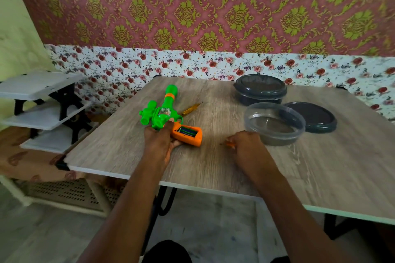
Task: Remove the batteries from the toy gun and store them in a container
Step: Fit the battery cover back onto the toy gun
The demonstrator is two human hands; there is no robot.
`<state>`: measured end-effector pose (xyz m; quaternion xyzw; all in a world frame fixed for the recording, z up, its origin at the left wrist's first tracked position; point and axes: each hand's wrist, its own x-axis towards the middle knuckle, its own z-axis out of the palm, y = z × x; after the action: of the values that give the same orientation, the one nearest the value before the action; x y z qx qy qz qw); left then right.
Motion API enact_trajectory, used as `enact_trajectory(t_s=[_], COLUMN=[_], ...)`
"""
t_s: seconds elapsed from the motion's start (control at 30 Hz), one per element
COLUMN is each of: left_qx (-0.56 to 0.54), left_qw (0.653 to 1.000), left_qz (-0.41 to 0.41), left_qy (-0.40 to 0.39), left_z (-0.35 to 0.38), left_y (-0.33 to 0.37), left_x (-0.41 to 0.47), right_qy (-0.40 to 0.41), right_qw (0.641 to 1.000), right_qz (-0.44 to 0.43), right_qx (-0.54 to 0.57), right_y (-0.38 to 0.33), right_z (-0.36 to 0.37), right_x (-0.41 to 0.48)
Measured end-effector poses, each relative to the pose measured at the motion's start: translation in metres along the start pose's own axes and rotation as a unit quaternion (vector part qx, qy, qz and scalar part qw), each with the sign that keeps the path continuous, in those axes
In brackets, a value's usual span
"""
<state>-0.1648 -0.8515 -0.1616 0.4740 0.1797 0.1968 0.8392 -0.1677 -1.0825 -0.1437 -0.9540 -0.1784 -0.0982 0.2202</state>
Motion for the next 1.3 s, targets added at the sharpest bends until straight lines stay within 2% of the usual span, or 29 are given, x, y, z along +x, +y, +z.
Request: enact_trajectory(t_s=[0.2,0.53,0.7,0.9,1.13,1.3], left_qx=[-0.007,-0.006,-0.003,-0.008,-0.005,-0.016], left_qw=[1.0,1.0,1.0,1.0,1.0,1.0], left_qz=[-0.002,0.003,-0.001,0.003,-0.002,-0.005], left_qy=[-0.008,-0.013,-0.014,-0.007,-0.006,-0.006], left_z=[-0.004,-0.002,-0.001,0.001,0.0,0.001], left_y=[-0.002,-0.002,-0.002,-0.001,0.0,-0.001], left_x=[0.002,0.002,0.003,0.001,0.001,0.0], right_qy=[0.019,0.164,0.228,0.182,0.183,0.119], right_qw=[0.999,0.983,0.96,0.957,0.956,0.972], right_qz=[0.003,0.006,-0.052,-0.123,-0.131,-0.093], right_qx=[-0.05,0.08,0.154,0.191,0.189,0.181], right_y=[-0.003,-0.009,-0.021,-0.053,-0.058,-0.048], right_z=[-0.003,-0.001,-0.002,0.01,0.03,0.032], right_x=[0.002,0.002,0.017,0.041,0.046,0.045])
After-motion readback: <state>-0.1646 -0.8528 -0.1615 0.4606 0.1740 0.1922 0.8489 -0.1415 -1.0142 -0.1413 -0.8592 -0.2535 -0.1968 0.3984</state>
